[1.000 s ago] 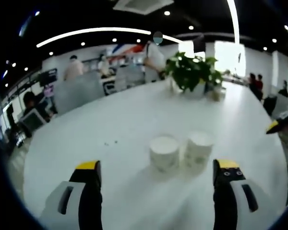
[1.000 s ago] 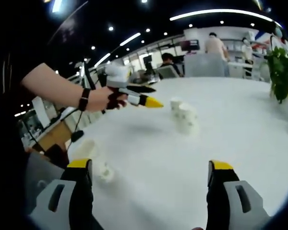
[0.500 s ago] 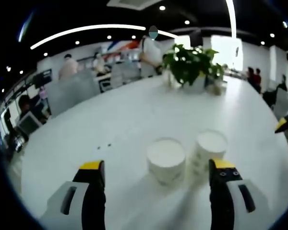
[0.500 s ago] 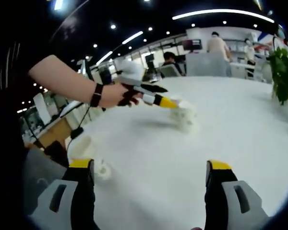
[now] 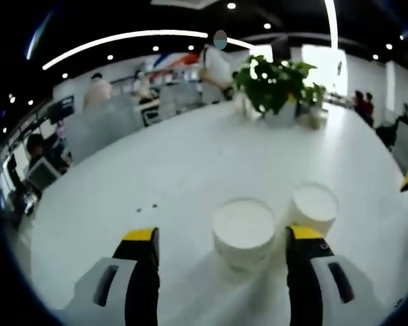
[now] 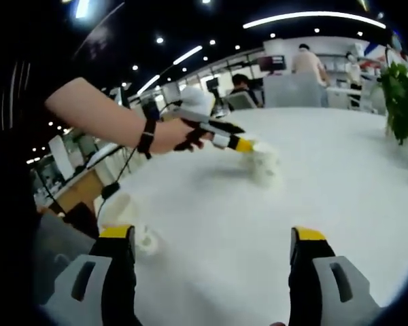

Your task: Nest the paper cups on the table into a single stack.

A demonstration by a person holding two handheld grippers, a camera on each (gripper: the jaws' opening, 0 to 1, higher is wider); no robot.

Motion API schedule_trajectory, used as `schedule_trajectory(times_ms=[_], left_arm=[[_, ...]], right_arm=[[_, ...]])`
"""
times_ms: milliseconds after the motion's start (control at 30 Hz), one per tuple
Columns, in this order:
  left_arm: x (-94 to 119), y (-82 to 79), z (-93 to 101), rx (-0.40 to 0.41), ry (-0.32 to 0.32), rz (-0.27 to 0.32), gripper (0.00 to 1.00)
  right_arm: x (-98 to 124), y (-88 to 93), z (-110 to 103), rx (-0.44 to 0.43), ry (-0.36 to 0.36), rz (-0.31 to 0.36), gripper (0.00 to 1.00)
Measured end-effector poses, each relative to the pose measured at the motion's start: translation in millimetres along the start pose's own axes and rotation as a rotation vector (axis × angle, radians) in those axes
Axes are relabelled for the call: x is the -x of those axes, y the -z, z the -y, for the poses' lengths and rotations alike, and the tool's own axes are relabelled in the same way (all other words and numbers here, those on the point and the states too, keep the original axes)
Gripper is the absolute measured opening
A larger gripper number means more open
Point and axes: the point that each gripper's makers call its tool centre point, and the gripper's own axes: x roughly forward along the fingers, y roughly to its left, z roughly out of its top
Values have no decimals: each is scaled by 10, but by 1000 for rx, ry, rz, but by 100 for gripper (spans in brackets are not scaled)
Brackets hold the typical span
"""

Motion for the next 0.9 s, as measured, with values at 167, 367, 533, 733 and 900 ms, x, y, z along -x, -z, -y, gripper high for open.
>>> schedule_trajectory(times_ms=[167, 367, 533, 733, 900], left_arm=[[-28, 4, 56, 1, 33, -5, 58], [-44, 19, 142, -33, 85, -11, 40], [-45, 16, 156, -47, 95, -13, 37], [-51, -2, 165, -32, 100, -3, 37], [-36, -7, 201, -7, 122, 1, 36]], right_arm=[[-1, 19, -9, -10, -2, -3, 92], [-28, 13, -15, -16, -8, -2, 91], [-38, -3, 4, -20, -6, 4, 91], [-45, 37, 15, -34, -8, -1, 90], [-51, 40, -9, -32, -12, -4, 89]])
